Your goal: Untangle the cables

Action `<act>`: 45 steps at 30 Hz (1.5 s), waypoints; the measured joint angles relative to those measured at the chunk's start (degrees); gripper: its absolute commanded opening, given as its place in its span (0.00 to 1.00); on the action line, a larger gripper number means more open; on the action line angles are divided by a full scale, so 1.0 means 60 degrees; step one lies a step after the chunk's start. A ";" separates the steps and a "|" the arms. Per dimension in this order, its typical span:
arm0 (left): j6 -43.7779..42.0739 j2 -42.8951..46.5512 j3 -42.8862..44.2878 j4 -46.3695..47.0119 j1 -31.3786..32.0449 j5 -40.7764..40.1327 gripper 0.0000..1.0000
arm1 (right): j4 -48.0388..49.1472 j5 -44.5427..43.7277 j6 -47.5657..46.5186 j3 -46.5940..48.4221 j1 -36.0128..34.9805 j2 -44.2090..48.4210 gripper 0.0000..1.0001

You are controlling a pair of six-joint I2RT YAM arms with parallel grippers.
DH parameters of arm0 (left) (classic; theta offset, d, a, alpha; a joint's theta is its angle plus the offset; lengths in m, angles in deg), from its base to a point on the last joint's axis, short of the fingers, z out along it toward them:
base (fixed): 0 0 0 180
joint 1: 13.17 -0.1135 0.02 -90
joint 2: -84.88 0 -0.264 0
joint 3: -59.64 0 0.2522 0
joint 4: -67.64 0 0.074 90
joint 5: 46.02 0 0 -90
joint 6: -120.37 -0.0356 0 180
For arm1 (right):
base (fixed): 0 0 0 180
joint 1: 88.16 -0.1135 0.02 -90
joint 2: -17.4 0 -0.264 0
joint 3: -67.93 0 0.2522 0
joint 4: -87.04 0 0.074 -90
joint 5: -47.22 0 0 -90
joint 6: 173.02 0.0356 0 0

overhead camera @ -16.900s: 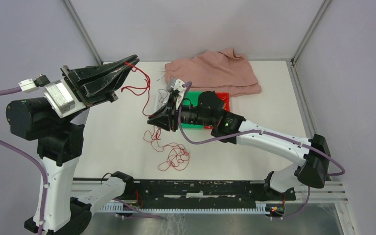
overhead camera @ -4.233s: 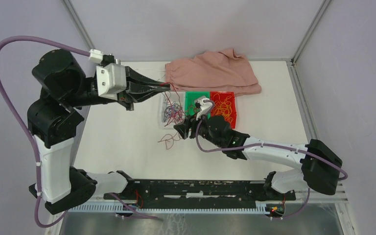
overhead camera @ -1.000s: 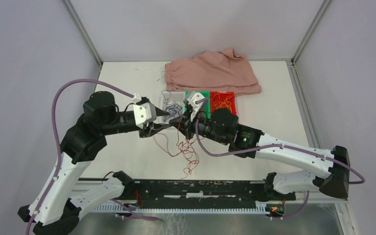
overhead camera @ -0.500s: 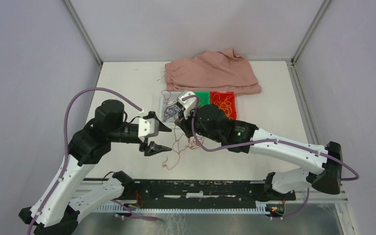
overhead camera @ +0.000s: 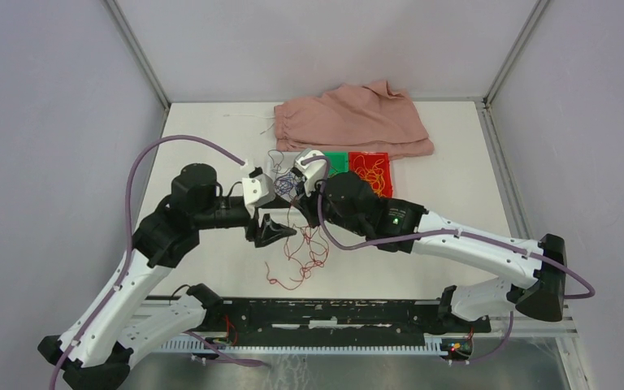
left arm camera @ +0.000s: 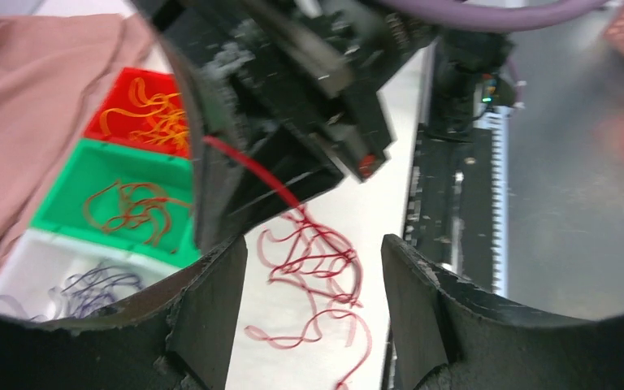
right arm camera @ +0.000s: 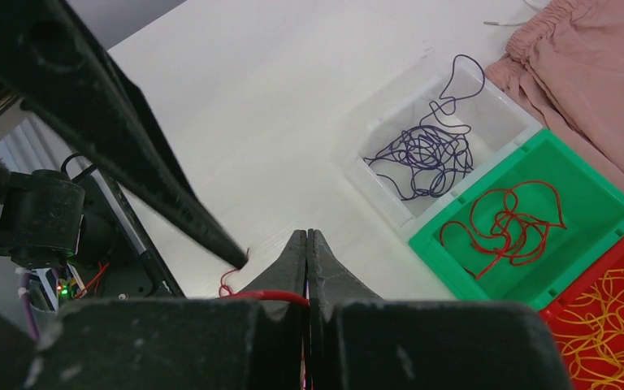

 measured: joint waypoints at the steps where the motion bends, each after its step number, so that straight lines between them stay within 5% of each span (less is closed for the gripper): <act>1: 0.0091 -0.0033 0.0000 -0.0011 0.0000 0.0353 0.68 | -0.0026 -0.0033 0.0018 0.0029 -0.0004 -0.0022 0.01; 6: 0.0430 -0.0062 0.0000 -0.0047 0.0007 0.1432 0.66 | -0.0120 -0.0248 0.0106 0.0036 -0.0018 -0.0051 0.01; 10: 0.0565 -0.0076 0.0000 -0.0095 0.0011 0.1829 0.17 | -0.0164 -0.0364 0.0146 0.0036 -0.0022 -0.0055 0.01; 12: 0.0725 -0.0080 -0.0033 0.0084 0.0018 0.1293 0.04 | -0.0157 -0.0353 0.0175 0.0036 -0.0022 -0.0055 0.01; 22: -0.0546 -0.0375 0.1155 0.0648 0.0018 -0.1872 0.03 | 0.0619 -0.0102 0.0736 -0.0852 -0.0022 0.0386 0.06; 28: -0.2036 -0.0889 0.3705 -0.0073 0.0018 -0.1231 0.03 | 0.1421 0.0492 0.1191 -0.1712 -0.0018 0.0634 0.05; 36: -0.2331 -0.1457 0.5395 -0.0674 0.0018 -0.0382 0.03 | 0.2736 0.1311 0.1687 -0.1763 -0.0018 0.0565 0.05; 41: -0.2342 -0.1687 0.5497 -0.0135 0.0018 -0.0397 0.03 | 0.3344 0.1399 0.2062 -0.2317 -0.0018 0.0557 0.25; 45: -0.2331 -0.2269 0.6189 0.0576 0.0018 -0.0372 0.03 | 0.3231 0.1173 0.2175 -0.2976 -0.0011 0.0525 0.29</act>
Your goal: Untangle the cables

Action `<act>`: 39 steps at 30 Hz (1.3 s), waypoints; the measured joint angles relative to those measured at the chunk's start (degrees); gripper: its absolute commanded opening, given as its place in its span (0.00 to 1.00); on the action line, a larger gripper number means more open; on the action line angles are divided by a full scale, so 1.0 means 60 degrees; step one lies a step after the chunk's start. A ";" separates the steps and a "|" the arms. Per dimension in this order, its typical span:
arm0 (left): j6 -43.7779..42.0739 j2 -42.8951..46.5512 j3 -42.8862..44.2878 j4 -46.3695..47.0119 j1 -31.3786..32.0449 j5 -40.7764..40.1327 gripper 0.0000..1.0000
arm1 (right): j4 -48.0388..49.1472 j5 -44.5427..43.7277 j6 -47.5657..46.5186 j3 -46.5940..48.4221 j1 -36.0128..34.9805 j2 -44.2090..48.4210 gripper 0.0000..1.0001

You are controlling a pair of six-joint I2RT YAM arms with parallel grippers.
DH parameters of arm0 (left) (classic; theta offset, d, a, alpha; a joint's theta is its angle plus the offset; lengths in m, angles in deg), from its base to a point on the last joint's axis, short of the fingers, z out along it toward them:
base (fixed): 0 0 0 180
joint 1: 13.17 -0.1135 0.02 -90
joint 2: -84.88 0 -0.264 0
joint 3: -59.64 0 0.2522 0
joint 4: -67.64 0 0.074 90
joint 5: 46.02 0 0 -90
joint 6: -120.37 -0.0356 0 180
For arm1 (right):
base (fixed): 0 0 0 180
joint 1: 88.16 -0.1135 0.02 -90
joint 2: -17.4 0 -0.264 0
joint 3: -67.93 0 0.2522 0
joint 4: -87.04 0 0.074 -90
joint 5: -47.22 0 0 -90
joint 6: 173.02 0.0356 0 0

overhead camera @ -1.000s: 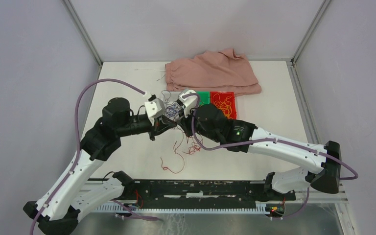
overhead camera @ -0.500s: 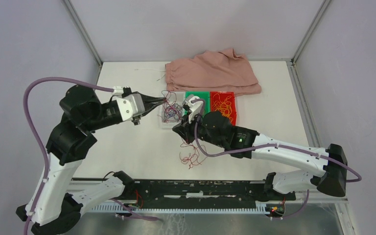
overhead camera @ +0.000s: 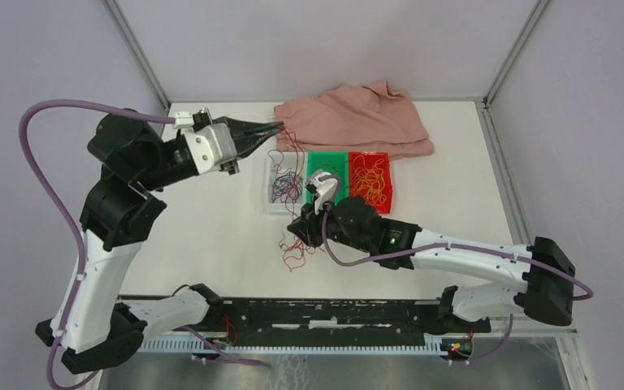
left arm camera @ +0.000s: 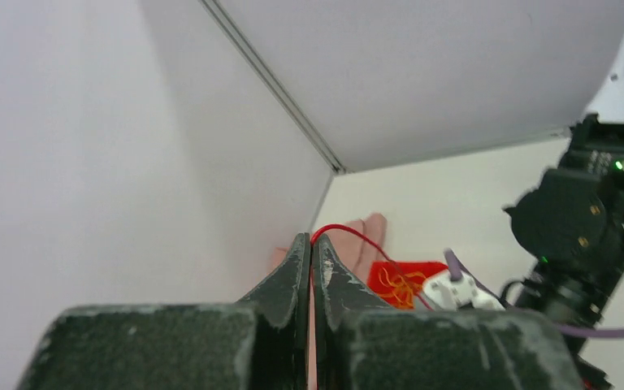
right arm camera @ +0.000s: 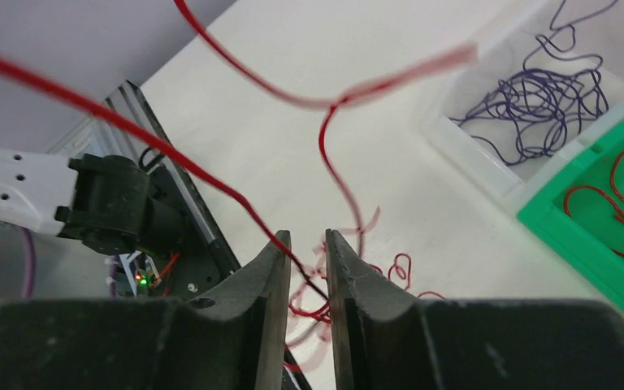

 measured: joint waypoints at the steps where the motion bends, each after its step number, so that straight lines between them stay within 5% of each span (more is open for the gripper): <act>1: 0.0000 -0.0164 0.0222 0.0200 0.0000 0.0015 0.03 | 0.0022 -0.0106 -0.0007 -0.0164 0.0000 -0.0007 0.28; 14: 0.0335 -0.2277 0.3982 0.1552 0.0000 0.0157 0.03 | 0.0947 -0.0499 0.0346 -0.1504 0.0066 -0.0138 0.25; 26: 0.0317 -0.2794 0.4554 0.3359 0.0000 -0.0342 0.03 | 0.2514 -0.0474 0.1679 -0.3442 0.0080 -0.0794 0.38; 30: 0.0310 -0.2914 0.4495 0.4054 0.0000 -0.0612 0.03 | 0.2688 -0.0466 0.1989 -0.3759 0.0080 -0.0903 0.48; 31: 0.0313 -0.2925 0.4459 0.4120 0.0000 -0.0608 0.03 | 0.2681 -0.0470 0.2022 -0.3763 0.0080 -0.0871 0.59; 39: 0.0335 -0.2554 0.2710 0.4200 0.0000 -0.0288 0.03 | 0.0962 -0.1169 0.1166 -0.2444 0.0127 0.2025 0.78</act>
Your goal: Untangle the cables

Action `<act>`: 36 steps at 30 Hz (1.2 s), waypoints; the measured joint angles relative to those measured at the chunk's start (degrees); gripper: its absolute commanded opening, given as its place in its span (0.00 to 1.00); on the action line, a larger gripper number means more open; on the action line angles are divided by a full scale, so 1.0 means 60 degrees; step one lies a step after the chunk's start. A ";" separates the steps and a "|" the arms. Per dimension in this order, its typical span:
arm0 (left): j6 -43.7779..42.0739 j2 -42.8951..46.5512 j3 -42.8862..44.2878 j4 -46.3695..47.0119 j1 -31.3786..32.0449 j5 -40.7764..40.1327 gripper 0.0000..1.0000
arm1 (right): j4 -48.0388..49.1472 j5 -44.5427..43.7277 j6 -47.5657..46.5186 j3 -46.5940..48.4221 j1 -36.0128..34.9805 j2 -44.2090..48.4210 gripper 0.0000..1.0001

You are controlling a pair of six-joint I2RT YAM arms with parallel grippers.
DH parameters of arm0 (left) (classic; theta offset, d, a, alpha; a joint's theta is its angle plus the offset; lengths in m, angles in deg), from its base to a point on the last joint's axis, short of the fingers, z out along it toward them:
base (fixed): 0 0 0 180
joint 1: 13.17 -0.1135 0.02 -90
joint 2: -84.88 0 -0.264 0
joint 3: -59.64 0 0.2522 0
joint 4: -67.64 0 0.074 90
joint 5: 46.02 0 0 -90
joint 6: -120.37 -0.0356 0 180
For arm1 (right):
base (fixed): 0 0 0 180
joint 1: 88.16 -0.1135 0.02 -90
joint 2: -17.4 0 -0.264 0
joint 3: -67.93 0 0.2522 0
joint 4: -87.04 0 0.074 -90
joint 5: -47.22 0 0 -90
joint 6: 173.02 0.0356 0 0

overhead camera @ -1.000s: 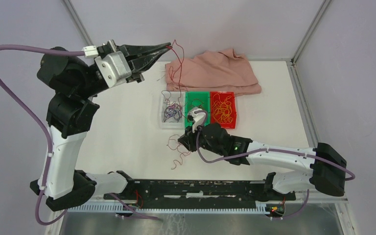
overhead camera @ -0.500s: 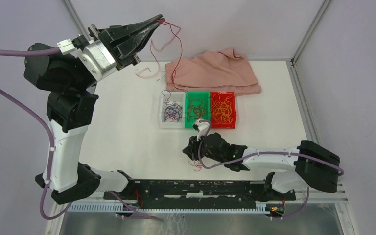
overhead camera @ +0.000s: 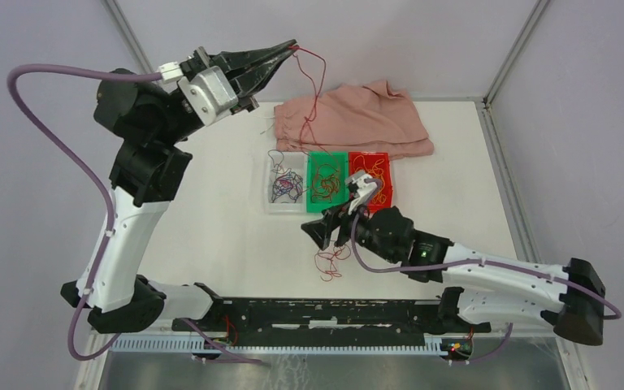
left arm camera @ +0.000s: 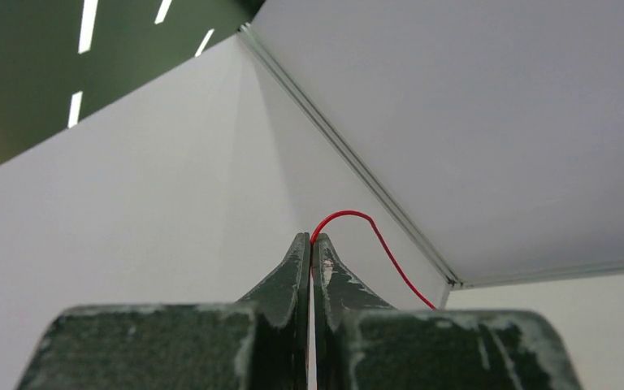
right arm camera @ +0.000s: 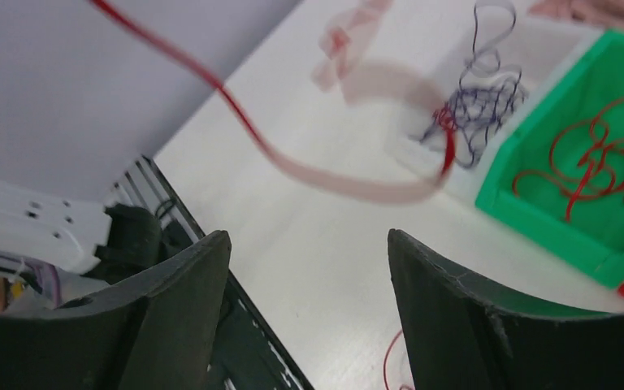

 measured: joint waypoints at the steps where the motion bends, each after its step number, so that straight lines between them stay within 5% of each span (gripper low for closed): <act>1: 0.0007 0.0000 -0.0157 -0.0029 0.0000 0.0036 0.03 | -0.0149 -0.0135 -0.0197 0.0321 0.0015 0.0211 0.78; 14: 0.0685 -0.0444 -0.1803 0.0648 0.0102 0.0780 0.03 | -0.1574 -0.1559 -0.2014 0.1708 0.0954 0.0171 0.79; 23: 0.0739 -0.0991 -0.2692 0.1118 0.0146 0.0754 0.03 | -0.1614 -0.0652 -0.1843 0.1570 0.2739 -0.0277 0.72; 36: -0.0215 -0.1042 -0.4594 0.1475 0.0149 0.0197 0.03 | -0.1577 0.0182 -0.1362 0.0874 0.3759 -0.0754 0.66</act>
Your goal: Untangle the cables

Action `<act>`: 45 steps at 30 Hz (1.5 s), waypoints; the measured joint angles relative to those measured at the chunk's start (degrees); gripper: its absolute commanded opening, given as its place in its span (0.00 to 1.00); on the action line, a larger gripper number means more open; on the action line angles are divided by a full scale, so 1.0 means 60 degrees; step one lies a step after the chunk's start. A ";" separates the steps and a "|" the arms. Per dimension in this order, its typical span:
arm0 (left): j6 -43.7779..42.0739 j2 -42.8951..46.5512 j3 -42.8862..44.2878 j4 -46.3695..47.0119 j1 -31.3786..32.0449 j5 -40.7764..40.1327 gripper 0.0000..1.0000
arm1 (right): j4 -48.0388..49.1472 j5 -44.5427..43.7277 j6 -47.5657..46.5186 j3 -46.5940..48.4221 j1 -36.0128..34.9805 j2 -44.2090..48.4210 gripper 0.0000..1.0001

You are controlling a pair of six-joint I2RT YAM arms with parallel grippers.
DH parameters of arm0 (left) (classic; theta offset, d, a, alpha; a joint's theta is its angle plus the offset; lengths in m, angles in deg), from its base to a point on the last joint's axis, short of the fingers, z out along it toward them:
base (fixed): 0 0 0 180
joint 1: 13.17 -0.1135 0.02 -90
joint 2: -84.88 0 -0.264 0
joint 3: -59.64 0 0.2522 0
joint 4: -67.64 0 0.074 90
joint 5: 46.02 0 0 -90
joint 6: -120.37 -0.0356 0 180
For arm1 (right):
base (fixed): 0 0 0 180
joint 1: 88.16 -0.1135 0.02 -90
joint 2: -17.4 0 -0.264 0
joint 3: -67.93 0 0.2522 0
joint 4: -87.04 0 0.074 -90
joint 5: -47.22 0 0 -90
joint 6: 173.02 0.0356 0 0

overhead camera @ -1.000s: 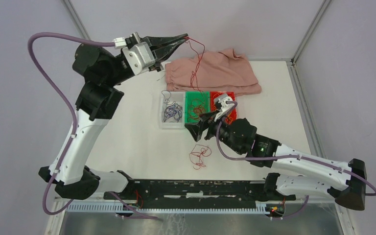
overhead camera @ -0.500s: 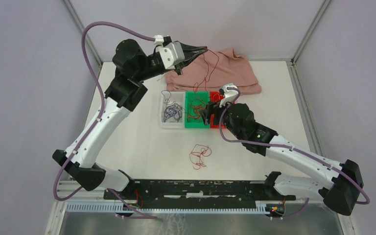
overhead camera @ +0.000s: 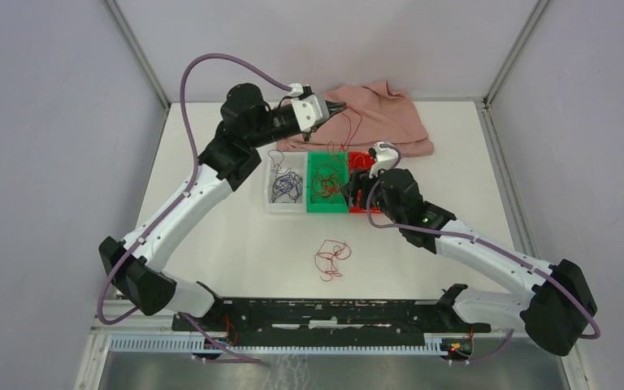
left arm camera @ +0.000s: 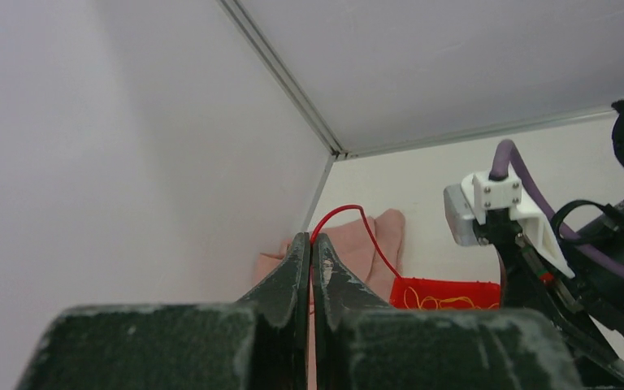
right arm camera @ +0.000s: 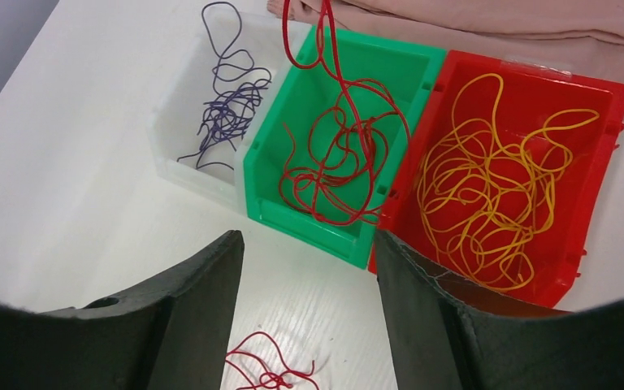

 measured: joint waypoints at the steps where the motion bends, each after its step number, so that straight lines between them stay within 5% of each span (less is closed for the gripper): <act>1: -0.0091 -0.0015 -0.0120 -0.0004 -0.0004 -0.0044 0.03 | 0.0000 0.0007 0.0029 -0.0029 0.0066 0.0004 0.66; 14: -0.0801 -0.0022 -0.0663 -0.0084 -0.1071 -0.0270 0.03 | 0.0080 0.0510 0.0481 -0.0313 0.0535 -0.0120 0.62; 27: -0.1086 0.0091 -0.1424 -0.0226 -0.1107 -0.0291 0.03 | 0.0368 0.1756 0.0729 0.1300 0.0623 -0.3122 0.45; 37: 0.0317 -0.0576 -0.1308 -0.0390 -0.1104 -0.0492 0.03 | 0.0627 0.1825 0.0885 0.2721 0.1191 -0.5865 0.23; 45: 0.1705 -0.0546 -0.1963 -0.0390 -0.1104 -0.0892 0.03 | 0.0754 0.1847 0.1020 0.3308 0.1206 -0.6768 0.20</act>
